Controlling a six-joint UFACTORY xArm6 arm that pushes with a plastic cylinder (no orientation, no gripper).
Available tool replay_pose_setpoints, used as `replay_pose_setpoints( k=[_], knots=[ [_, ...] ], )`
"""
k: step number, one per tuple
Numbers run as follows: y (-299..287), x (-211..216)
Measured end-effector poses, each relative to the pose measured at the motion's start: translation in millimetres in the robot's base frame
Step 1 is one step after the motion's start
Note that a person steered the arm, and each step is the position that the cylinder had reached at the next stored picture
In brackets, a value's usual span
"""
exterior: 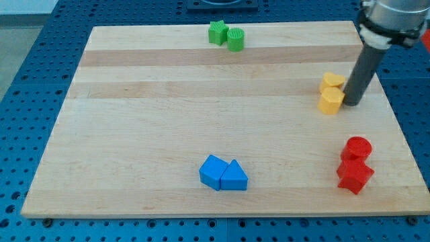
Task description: Push the green star along with the green circle slightly up
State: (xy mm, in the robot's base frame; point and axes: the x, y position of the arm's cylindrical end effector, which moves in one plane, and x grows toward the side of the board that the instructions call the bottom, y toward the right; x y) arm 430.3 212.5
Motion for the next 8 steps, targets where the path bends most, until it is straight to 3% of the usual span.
replay_pose_setpoints(
  k=[8],
  knots=[
    [-257.2, 0.1]
  ],
)
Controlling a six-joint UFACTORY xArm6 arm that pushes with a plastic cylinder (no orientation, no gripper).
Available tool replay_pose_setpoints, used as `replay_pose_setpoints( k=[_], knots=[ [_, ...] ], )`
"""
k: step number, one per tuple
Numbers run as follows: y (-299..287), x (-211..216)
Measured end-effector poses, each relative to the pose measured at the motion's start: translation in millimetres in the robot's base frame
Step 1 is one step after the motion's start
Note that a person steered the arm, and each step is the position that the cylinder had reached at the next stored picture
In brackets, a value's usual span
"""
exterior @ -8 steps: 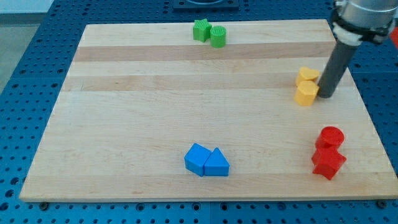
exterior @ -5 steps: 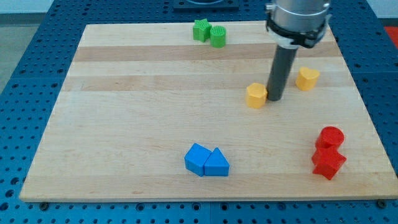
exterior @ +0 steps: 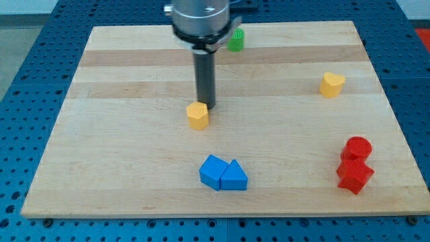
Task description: Push the green star along with the green circle slightly up
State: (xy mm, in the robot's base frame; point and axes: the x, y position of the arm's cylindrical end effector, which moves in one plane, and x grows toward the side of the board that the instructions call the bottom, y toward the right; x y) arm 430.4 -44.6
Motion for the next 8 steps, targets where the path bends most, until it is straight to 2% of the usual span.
replay_pose_setpoints(
  k=[1, 3, 4, 5, 8],
  knots=[
    [-7.9, 14.8],
    [33.1, 10.2],
    [31.1, 25.5],
    [15.1, 39.8],
    [-56.5, 40.5]
  ],
)
